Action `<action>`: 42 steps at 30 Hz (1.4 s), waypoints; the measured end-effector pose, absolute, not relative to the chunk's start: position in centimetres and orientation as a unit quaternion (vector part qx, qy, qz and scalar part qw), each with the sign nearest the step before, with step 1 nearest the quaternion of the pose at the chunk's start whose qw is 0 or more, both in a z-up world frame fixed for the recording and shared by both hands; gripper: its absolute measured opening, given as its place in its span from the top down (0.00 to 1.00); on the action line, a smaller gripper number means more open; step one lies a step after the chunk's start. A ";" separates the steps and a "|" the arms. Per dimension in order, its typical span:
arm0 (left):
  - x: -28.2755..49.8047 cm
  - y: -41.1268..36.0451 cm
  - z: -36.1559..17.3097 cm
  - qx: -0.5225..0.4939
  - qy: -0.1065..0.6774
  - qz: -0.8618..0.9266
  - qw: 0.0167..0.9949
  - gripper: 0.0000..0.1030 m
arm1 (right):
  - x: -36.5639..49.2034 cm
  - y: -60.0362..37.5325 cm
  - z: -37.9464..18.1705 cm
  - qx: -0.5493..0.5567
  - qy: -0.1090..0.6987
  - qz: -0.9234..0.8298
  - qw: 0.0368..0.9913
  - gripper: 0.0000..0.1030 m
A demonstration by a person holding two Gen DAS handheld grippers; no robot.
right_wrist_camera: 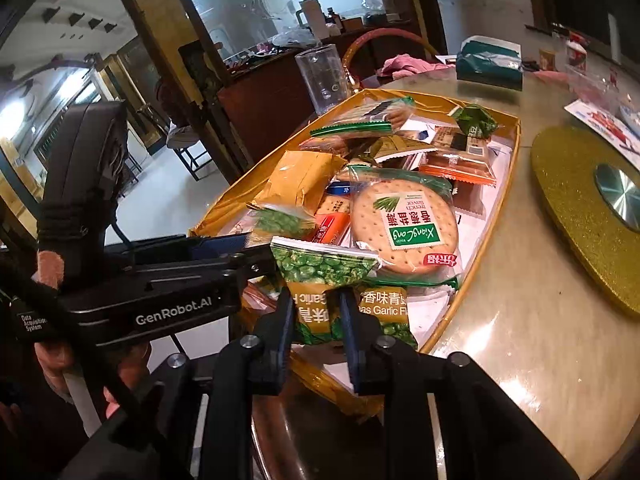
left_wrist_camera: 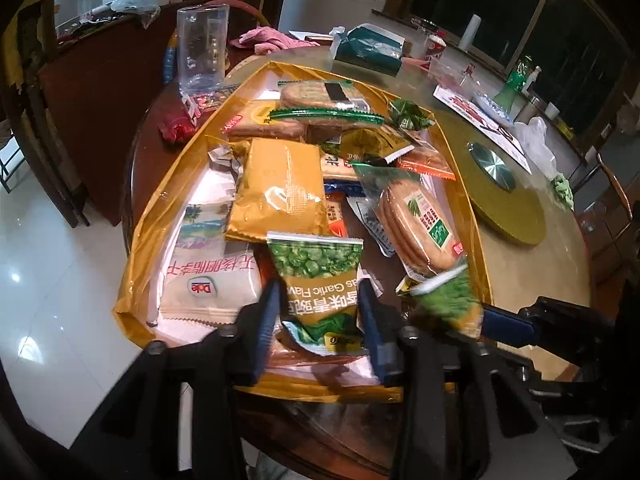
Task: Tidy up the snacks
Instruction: 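Carry both green-pea packets into the tray box and open both tools, then withdraw both open tools from the tray box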
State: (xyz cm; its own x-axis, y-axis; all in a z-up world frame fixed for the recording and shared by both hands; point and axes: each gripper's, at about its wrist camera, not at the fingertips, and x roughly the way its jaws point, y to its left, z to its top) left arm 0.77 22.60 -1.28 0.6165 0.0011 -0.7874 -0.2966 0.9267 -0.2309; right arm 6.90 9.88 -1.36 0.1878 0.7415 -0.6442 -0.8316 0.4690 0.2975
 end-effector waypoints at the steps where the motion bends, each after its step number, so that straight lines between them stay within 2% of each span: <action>1: 0.4 22.7 -0.9 -0.176 0.417 0.087 0.888 0.46 | 6.9 9.8 -1.2 -0.055 0.377 0.512 0.770 0.68; 2: 0.1 22.9 -0.6 -0.177 0.408 0.091 0.891 0.41 | 6.9 9.4 -1.1 -0.044 0.373 0.515 0.771 0.61; 3: -0.2 22.9 -0.2 -0.178 0.398 0.095 0.895 0.37 | 7.0 9.2 -0.9 -0.035 0.372 0.515 0.771 0.58; 4: -0.6 22.9 0.3 -0.180 0.389 0.095 0.899 0.30 | 7.1 8.7 -0.7 -0.021 0.373 0.515 0.771 0.54; 11: -3.0 20.7 2.7 -0.149 0.344 0.155 0.914 0.15 | 7.0 5.3 0.0 0.025 0.366 0.499 0.785 0.45; 21: -4.0 16.6 3.9 -0.114 0.349 0.193 0.910 0.15 | 5.3 1.2 0.0 0.046 0.368 0.459 0.807 0.44; 25: -5.3 14.8 4.7 -0.087 0.336 0.212 0.913 0.15 | 4.1 0.1 0.7 0.045 0.355 0.447 0.820 0.36; 34: -7.3 12.2 5.4 -0.041 0.337 0.237 0.910 0.13 | 1.9 0.1 0.7 0.036 0.358 0.428 0.829 0.35; 42: -8.8 12.3 6.1 -0.044 0.329 0.251 0.909 0.13 | 0.5 0.4 1.4 0.023 0.343 0.426 0.837 0.35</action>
State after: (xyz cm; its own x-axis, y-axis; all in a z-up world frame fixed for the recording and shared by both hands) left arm -8.79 12.25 6.12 0.6572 0.4273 -0.6209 -0.4852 0.8702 0.0853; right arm 0.47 0.45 1.43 0.4023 0.7282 -0.5549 -0.6969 0.6366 0.3302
